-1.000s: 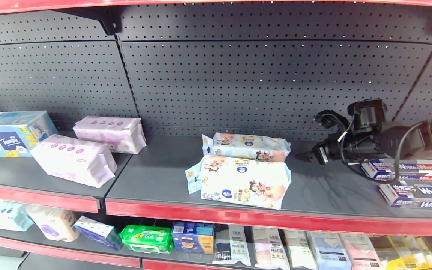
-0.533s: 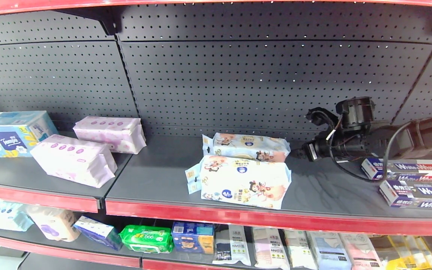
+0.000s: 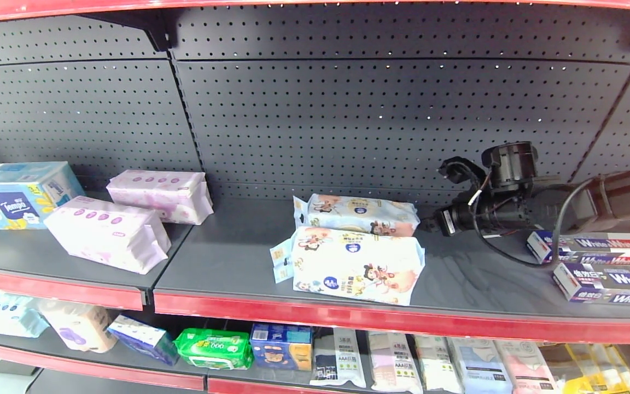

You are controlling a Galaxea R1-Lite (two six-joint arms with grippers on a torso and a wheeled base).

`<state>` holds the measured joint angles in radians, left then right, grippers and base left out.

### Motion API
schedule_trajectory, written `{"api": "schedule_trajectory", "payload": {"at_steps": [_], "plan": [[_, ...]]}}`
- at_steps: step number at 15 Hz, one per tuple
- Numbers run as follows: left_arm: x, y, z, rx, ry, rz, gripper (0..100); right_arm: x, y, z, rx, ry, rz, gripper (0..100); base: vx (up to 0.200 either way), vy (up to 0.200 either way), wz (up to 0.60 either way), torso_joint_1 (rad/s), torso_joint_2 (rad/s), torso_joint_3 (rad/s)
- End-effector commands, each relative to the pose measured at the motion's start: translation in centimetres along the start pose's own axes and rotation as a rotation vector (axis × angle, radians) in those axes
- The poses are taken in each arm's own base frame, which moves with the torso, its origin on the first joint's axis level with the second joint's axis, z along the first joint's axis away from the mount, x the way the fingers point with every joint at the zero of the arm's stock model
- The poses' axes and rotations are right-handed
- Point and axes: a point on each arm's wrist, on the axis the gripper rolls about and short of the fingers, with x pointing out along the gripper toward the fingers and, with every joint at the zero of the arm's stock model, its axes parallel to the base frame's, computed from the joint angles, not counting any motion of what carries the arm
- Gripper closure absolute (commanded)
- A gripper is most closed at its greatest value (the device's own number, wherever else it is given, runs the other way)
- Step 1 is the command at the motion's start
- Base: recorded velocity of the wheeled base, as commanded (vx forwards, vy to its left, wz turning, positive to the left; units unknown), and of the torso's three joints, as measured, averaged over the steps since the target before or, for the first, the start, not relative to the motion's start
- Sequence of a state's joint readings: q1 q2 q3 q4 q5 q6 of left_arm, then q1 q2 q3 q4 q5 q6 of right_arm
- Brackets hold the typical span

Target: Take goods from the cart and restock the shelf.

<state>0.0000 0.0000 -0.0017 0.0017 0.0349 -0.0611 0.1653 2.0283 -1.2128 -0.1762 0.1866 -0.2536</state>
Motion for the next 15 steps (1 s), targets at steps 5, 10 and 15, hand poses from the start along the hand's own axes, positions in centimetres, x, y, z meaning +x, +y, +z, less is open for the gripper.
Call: {"api": "schedule_trajectory", "payload": {"at_steps": [5,10,15], "plan": [[0.0,0.0,0.0,0.0,0.0,0.0,0,-1.0,-0.4,-1.5,0.018,0.057,-0.048,0,0.0,0.0,0.0,0.0,0.0,0.0],[0.0,0.0,0.0,0.0,0.0,0.0,0,-3.8,1.1,-2.7,0.014,0.091,-0.052,0,0.0,0.0,0.0,0.0,0.0,0.0],[0.0,0.0,0.0,0.0,0.0,0.0,0,-5.9,3.0,-3.6,0.001,0.1,-0.019,0,0.0,0.0,0.0,0.0,0.0,0.0]]}}
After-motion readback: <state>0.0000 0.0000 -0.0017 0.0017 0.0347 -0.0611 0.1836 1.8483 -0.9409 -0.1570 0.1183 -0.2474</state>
